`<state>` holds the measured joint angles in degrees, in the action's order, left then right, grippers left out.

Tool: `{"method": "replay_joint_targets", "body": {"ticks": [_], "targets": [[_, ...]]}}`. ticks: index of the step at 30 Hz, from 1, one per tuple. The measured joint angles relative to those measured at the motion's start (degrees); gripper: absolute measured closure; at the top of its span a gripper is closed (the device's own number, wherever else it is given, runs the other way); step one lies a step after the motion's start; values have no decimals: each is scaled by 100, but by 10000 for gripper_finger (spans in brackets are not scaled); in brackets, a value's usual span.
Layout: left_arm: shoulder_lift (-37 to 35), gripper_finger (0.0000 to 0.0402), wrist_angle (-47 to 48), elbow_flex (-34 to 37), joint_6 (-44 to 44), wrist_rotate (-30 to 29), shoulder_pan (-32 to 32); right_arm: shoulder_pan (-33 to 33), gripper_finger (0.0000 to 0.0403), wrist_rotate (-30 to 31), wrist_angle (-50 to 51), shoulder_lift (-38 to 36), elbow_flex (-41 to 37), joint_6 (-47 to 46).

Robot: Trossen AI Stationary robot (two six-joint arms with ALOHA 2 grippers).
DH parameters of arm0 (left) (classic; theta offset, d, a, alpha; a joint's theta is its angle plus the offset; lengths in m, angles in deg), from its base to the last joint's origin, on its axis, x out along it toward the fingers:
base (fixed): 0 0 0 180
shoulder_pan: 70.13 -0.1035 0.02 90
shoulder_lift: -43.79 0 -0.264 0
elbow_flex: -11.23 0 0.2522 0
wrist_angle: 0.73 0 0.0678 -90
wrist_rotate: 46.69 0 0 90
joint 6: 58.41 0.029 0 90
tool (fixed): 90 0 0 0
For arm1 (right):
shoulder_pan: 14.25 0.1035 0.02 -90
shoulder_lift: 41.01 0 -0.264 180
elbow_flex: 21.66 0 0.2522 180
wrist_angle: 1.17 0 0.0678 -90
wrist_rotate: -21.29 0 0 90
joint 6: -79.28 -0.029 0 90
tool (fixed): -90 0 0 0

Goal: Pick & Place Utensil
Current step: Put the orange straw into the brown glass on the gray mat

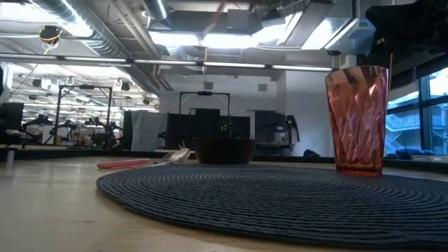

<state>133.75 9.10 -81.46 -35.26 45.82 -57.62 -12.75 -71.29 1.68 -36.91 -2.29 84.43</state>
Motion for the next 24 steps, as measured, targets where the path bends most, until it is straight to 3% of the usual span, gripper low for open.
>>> {"method": "replay_joint_targets", "body": {"ticks": [4, 14, 18, 24], "targets": [[130, 400, -1418, -9, 203, 1171, -267, 0, 375, -7, -14, -2, 0, 4], [1781, 400, -4892, 2, -299, 2839, -938, 0, 375, -1, -34, 0, 0, 274], [2405, 400, -6309, -65, -1204, 2946, -1319, 0, 375, -3, 9, 0, 0, 280], [3273, 400, -6813, -917, -2275, 3141, -1702, 0, 375, -2, 8, -1, 1, 349]]}}
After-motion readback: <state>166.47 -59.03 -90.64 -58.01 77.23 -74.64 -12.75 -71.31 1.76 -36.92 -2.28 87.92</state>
